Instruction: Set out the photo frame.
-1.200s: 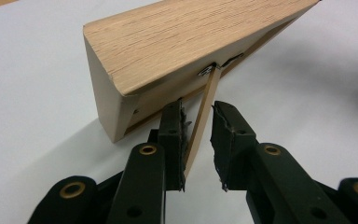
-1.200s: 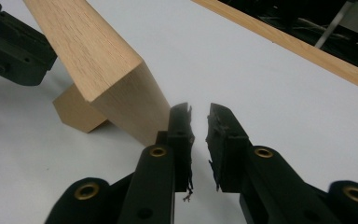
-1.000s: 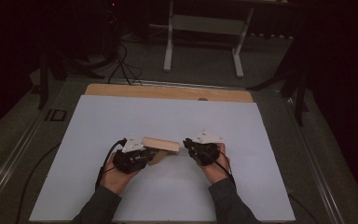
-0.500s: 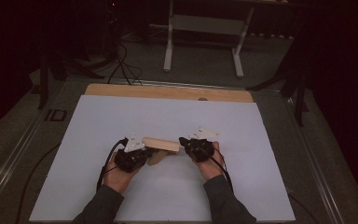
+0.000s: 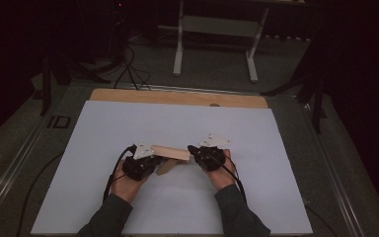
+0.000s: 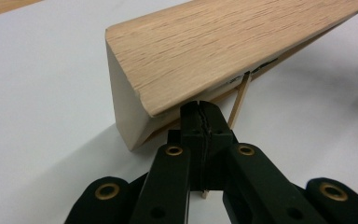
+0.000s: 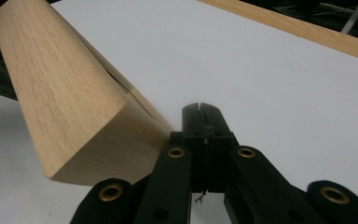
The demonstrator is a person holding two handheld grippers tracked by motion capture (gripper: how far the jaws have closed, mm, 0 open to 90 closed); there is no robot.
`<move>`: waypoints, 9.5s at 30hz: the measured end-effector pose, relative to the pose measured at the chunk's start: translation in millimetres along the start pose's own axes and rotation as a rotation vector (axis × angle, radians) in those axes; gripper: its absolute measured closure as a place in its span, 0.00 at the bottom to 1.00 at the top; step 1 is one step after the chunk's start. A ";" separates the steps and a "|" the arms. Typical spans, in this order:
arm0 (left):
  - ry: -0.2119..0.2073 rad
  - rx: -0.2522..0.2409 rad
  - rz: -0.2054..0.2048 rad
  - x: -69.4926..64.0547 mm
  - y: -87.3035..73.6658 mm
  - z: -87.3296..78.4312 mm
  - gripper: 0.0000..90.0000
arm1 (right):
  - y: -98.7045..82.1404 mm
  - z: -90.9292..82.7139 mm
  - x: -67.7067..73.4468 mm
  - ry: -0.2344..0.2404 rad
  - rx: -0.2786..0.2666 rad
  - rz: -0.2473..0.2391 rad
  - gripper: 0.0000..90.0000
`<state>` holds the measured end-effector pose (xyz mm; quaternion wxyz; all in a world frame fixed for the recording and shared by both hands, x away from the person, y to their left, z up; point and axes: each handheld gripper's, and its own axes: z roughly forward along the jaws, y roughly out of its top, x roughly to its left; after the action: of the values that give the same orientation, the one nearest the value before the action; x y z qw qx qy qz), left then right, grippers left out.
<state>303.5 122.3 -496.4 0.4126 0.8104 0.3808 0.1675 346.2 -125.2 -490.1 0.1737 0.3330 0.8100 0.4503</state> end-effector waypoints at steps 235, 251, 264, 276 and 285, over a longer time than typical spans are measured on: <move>-0.004 0.017 -0.158 -16.6 38.4 9.1 0.31 | -12.0 -51.7 15.6 0.031 0.000 -0.106 0.61; -0.013 0.012 -0.147 -15.1 39.6 8.8 0.43 | -11.2 -52.2 13.2 0.029 -0.009 -0.099 0.56; -0.014 -0.005 -0.095 -18.7 39.4 7.9 0.55 | -10.8 -54.3 9.9 0.025 -0.021 -0.082 0.54; -0.019 0.001 -0.064 -19.0 38.7 6.2 0.61 | -10.0 -56.3 6.9 0.014 -0.031 -0.072 0.54; -0.022 0.008 -0.025 -22.5 37.9 6.1 0.63 | -9.5 -58.7 4.8 0.007 -0.041 -0.063 0.53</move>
<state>310.6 88.0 -468.9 0.4157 0.8091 0.3868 0.1517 304.9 -161.4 -466.7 0.1918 0.3023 0.8112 0.4624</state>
